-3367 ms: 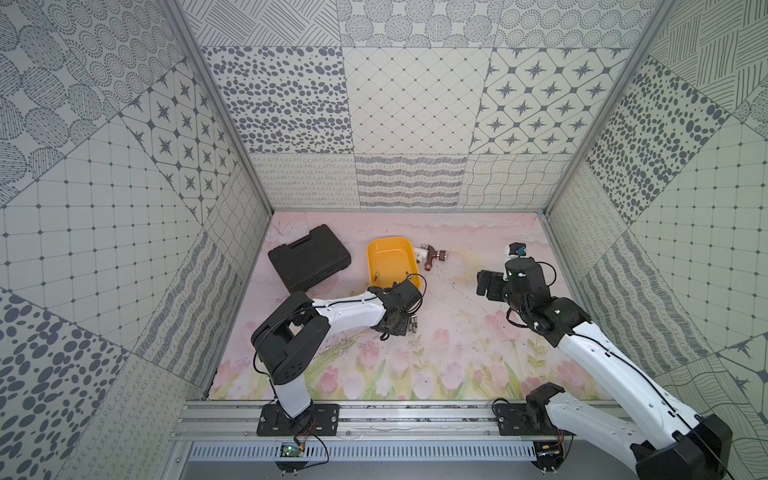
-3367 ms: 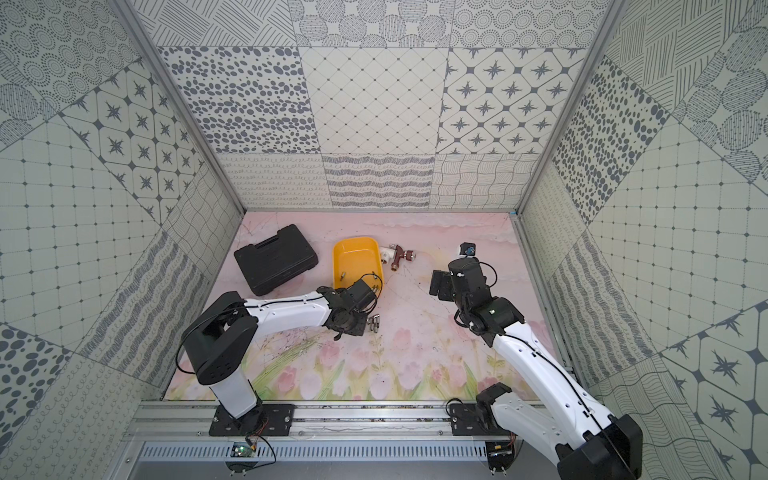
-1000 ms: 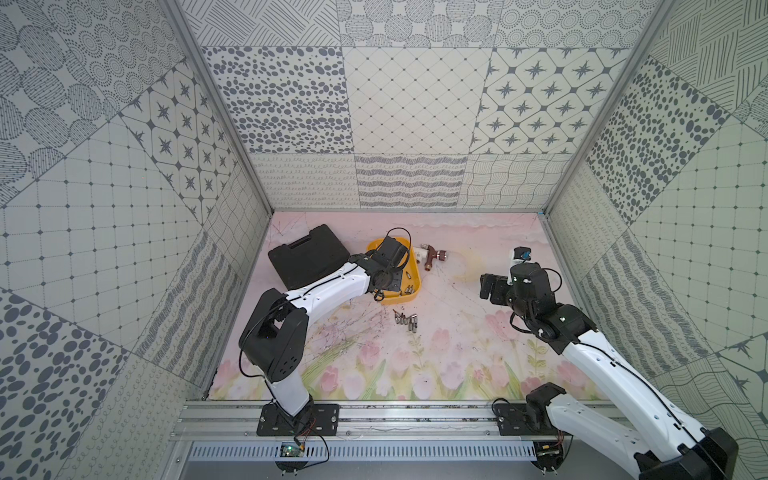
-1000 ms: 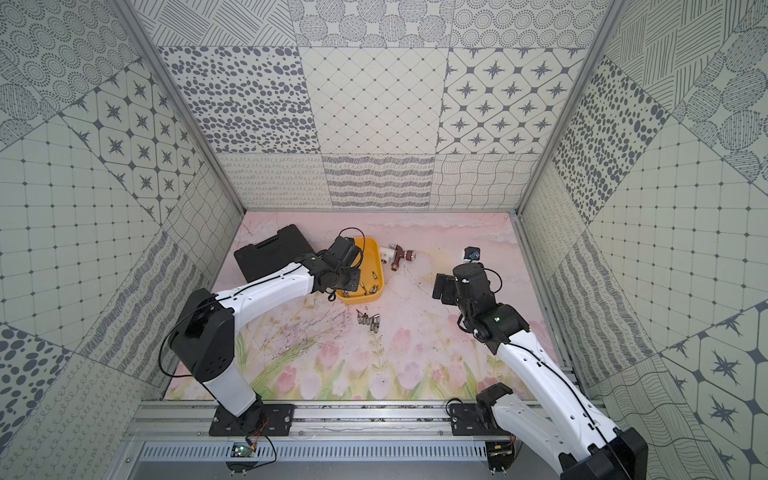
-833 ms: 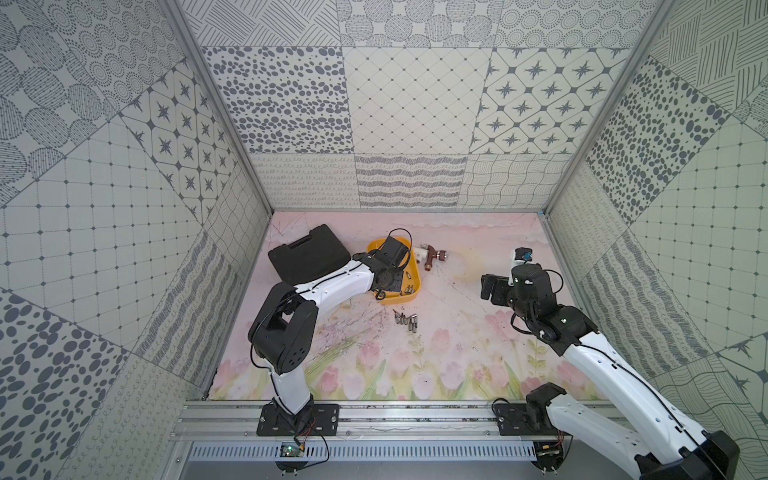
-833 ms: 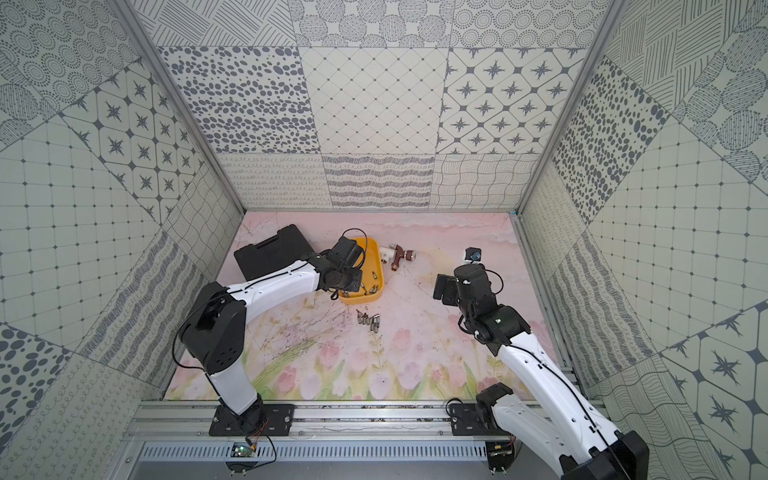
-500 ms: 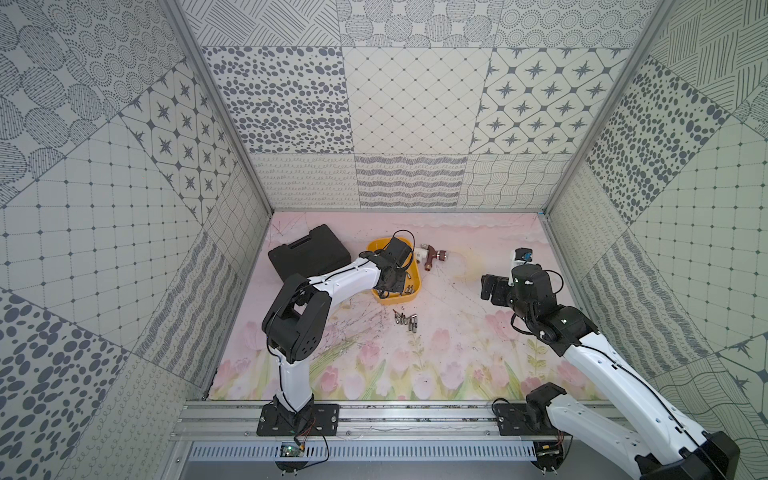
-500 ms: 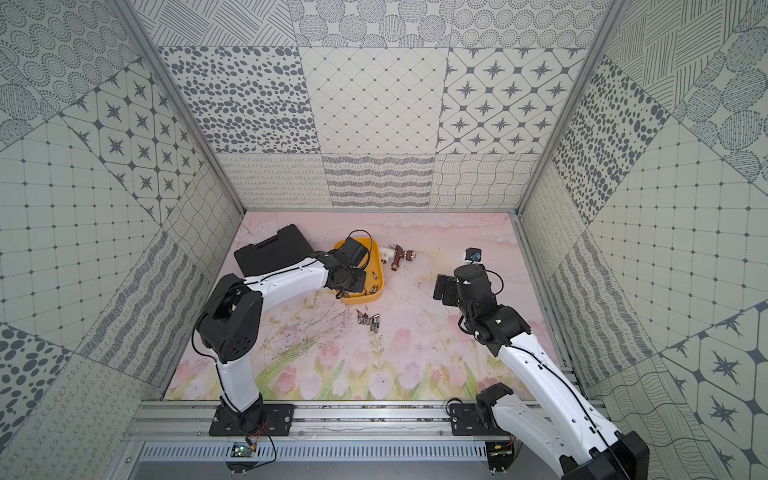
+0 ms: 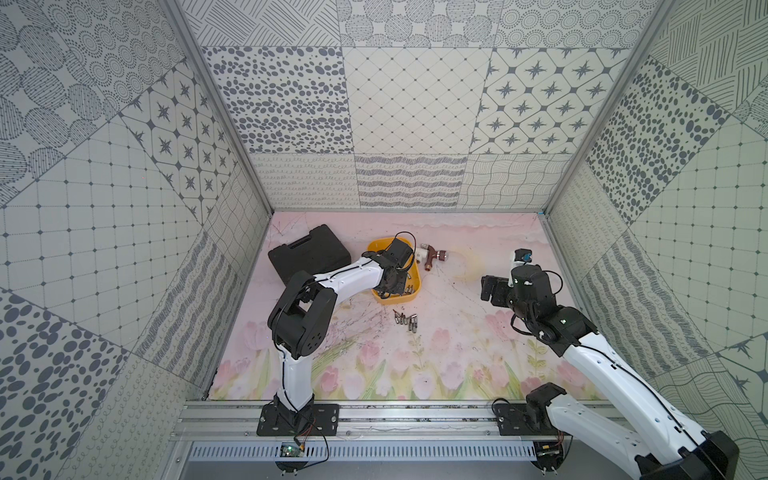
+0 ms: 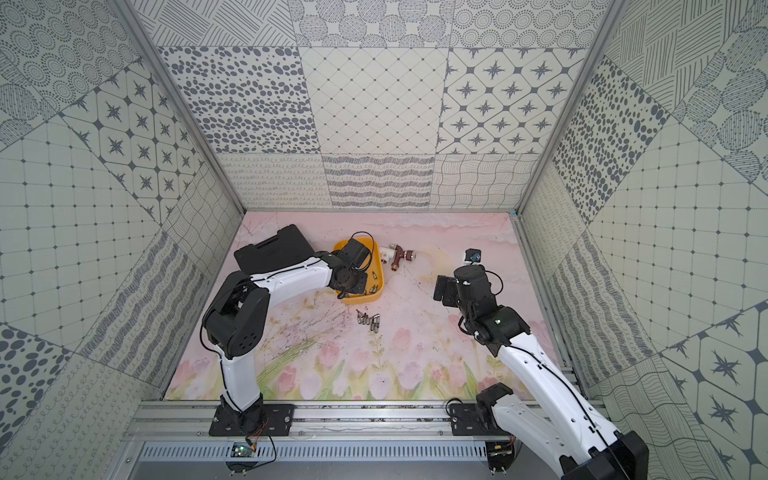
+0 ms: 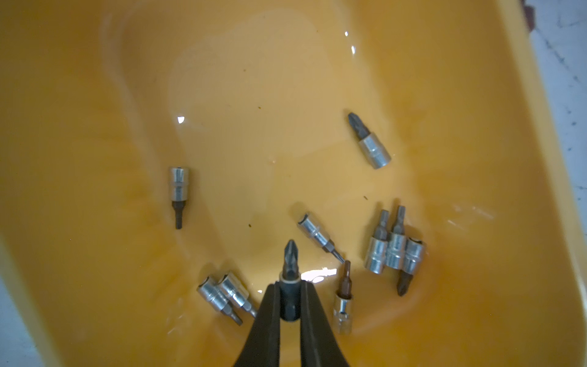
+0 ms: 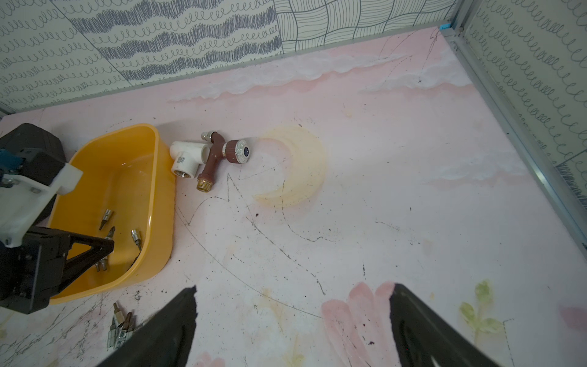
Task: Put the bit on the desktop into the storage box
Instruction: Place the screwdriver bit in the storage box.
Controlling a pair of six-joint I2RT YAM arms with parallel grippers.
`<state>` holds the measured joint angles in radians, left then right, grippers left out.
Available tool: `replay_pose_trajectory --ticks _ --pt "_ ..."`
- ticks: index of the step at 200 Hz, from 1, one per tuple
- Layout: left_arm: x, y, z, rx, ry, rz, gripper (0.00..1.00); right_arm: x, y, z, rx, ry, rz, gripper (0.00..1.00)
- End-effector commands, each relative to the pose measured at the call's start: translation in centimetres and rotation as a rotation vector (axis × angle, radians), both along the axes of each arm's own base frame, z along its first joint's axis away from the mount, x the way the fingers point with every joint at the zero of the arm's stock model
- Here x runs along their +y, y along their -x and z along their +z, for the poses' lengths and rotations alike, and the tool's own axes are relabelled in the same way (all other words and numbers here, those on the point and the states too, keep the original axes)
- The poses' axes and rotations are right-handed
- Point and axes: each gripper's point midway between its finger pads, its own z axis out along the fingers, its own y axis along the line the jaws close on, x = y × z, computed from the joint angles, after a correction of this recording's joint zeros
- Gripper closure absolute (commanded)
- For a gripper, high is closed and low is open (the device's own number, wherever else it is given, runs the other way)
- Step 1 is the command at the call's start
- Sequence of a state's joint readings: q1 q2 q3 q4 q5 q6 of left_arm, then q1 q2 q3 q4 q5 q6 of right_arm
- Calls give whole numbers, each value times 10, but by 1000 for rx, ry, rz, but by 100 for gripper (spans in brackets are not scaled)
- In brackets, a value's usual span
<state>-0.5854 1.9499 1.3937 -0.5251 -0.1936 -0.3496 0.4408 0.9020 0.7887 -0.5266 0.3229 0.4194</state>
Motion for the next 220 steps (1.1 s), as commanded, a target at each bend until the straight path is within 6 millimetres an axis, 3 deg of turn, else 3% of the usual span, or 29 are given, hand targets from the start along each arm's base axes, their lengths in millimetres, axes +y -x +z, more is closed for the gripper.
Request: replay_pose_trajectory --ticks 1,115,220 --pt "6 2 3 17 -16 -7 91 -1 -2 6 -33 -17 -3 3" --pt "6 4 8 10 -10 -3 72 3 -2 4 -21 -35 7 3" --pt "17 16 54 -73 31 0 53 23 0 5 5 -123 80 3"
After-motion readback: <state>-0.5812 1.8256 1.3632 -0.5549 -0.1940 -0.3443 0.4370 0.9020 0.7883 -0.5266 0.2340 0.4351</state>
